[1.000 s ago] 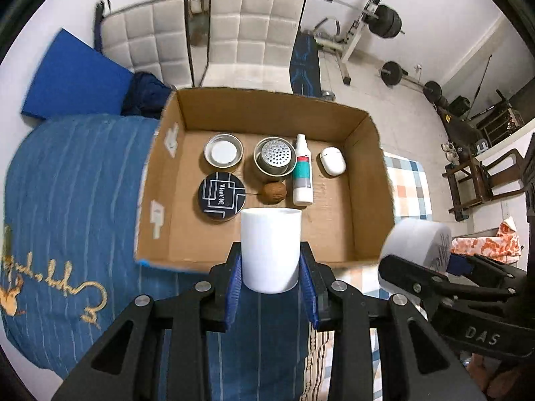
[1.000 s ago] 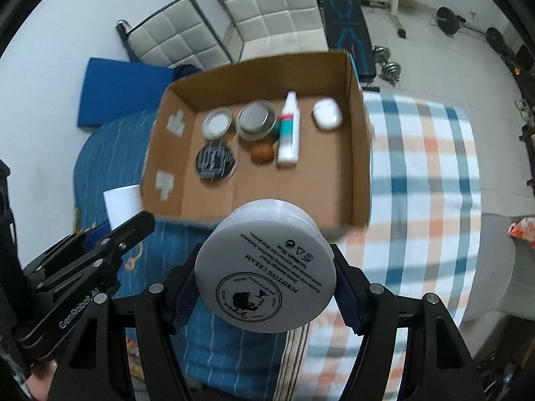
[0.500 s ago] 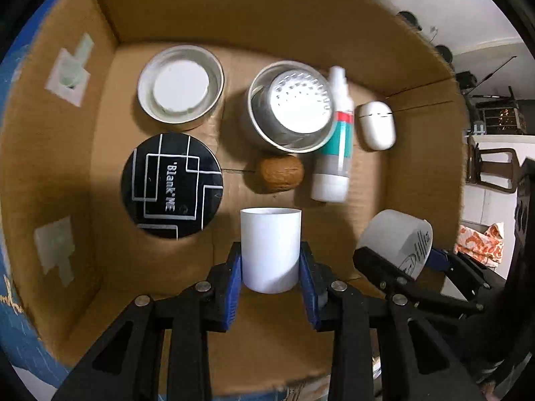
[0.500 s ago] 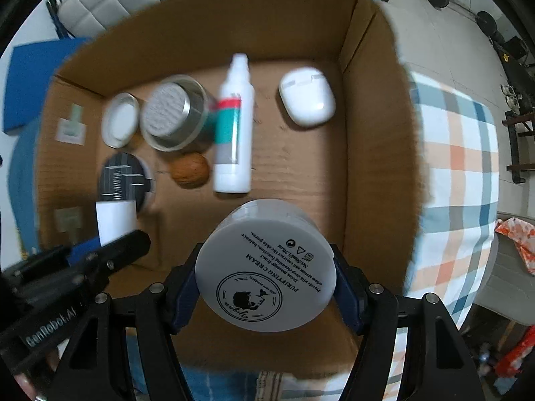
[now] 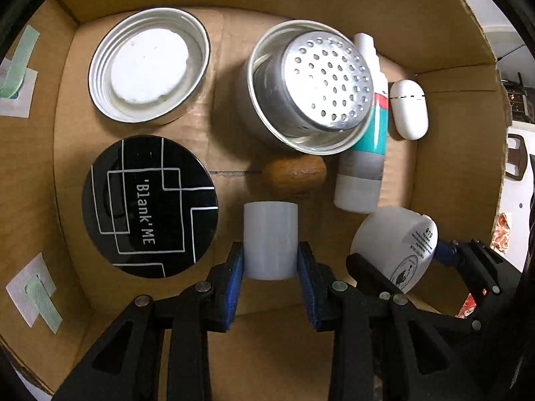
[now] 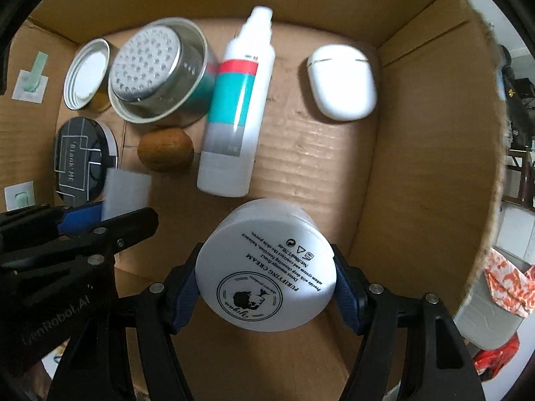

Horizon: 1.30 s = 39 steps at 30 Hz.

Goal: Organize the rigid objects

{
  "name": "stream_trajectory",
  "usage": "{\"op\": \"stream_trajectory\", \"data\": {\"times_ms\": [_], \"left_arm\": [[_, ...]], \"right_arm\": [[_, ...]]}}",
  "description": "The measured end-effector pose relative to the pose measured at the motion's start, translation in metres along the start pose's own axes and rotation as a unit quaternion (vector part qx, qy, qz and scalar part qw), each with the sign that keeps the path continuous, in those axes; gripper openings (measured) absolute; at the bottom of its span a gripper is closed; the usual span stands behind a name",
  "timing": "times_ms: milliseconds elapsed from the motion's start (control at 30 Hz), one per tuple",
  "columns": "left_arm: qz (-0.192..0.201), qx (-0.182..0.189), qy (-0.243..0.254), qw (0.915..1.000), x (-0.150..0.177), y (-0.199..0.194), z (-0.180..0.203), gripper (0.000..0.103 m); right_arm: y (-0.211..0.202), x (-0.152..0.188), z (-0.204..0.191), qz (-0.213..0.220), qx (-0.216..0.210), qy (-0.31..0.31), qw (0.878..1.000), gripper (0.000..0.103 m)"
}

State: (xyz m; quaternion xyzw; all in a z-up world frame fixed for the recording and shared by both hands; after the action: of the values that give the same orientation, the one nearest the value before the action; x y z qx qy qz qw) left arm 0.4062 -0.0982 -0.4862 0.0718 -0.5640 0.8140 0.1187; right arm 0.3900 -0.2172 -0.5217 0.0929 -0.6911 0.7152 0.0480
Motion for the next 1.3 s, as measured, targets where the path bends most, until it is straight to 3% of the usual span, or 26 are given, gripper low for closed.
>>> {"op": "stream_trajectory", "data": {"times_ms": [100, 333, 500, 600, 867, 1000, 1067, 1300], "left_arm": [[-0.004, -0.004, -0.003, 1.0000, 0.000, 0.005, -0.002, 0.031], [-0.012, -0.006, -0.031, 0.9994, -0.002, 0.003, -0.004, 0.049], [-0.001, -0.013, -0.030, 0.9995, 0.001, -0.011, 0.001, 0.062], [0.022, -0.040, -0.017, 0.9988, 0.004, -0.024, 0.005, 0.064], [0.127, -0.086, 0.006, 0.9882, 0.027, -0.080, 0.007, 0.090], [0.182, -0.108, 0.005, 0.9773, 0.040, -0.109, 0.002, 0.102], [0.204, -0.122, 0.006, 0.9713, 0.040, -0.124, -0.002, 0.102], [0.237, -0.139, -0.007, 0.9615, 0.057, -0.140, -0.017, 0.103]], "right_arm": [[0.005, -0.004, -0.002, -0.009, 0.010, -0.008, 1.000, 0.071], [0.012, -0.012, -0.008, -0.026, 0.003, -0.006, 1.000, 0.072], [-0.002, -0.016, -0.009, -0.021, -0.013, -0.001, 1.000, 0.079], [-0.016, -0.011, -0.011, -0.008, -0.010, -0.004, 1.000, 0.082], [-0.055, 0.014, -0.008, 0.039, -0.017, 0.018, 0.999, 0.083], [-0.080, 0.023, -0.002, 0.071, -0.024, 0.031, 0.997, 0.096], [-0.090, 0.030, -0.002, 0.085, -0.024, 0.036, 0.995, 0.103], [-0.100, 0.055, 0.000, 0.114, -0.034, 0.051, 0.992, 0.103]]}}
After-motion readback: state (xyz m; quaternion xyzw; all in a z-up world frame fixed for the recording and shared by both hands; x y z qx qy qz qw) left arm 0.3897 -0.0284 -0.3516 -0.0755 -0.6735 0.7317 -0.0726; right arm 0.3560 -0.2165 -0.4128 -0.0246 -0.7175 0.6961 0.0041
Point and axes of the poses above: each gripper's, at about its wrist camera, not at the fingertips, and y roughly the way its jaws point, z to its right, x to its underside, the point moved 9 cm from there along y, roughly the way its jaws point
